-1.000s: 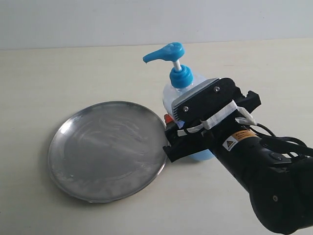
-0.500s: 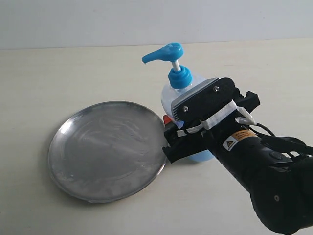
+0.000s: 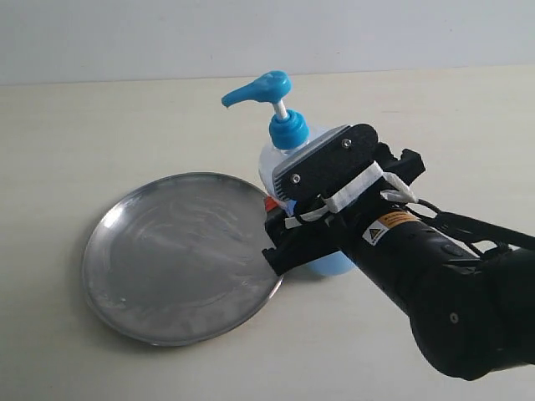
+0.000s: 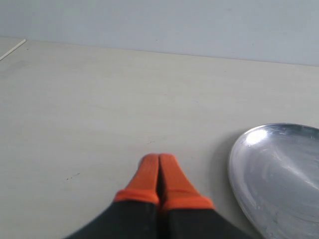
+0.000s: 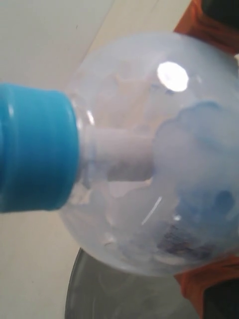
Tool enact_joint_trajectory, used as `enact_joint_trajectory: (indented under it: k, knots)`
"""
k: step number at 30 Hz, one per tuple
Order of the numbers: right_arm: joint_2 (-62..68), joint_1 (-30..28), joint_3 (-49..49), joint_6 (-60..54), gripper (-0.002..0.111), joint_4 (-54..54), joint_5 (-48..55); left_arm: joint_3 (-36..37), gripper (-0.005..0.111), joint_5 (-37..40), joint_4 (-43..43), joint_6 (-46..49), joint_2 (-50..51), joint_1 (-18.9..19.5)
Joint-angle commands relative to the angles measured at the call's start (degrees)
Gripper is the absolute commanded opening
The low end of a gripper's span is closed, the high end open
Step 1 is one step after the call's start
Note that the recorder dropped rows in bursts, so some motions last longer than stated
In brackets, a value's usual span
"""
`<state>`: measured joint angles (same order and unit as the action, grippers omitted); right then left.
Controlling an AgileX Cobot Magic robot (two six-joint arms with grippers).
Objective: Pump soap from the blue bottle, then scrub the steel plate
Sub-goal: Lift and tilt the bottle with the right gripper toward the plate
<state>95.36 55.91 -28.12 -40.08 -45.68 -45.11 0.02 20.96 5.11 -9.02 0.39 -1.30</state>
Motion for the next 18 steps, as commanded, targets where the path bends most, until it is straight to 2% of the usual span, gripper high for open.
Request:
enact_joint_trajectory:
  k: [1, 18]
  knots:
    - [-0.6, 0.0, -1.1, -1.9, 0.0, 0.7, -2.6, 0.0, 0.0, -0.6, -0.2, -0.2, -0.4, 0.1]
    - [1.7, 0.0, -2.2, -1.9, 0.0, 0.8, -2.7, 0.0, 0.0, -0.6, -0.2, -0.2, -0.4, 0.1]
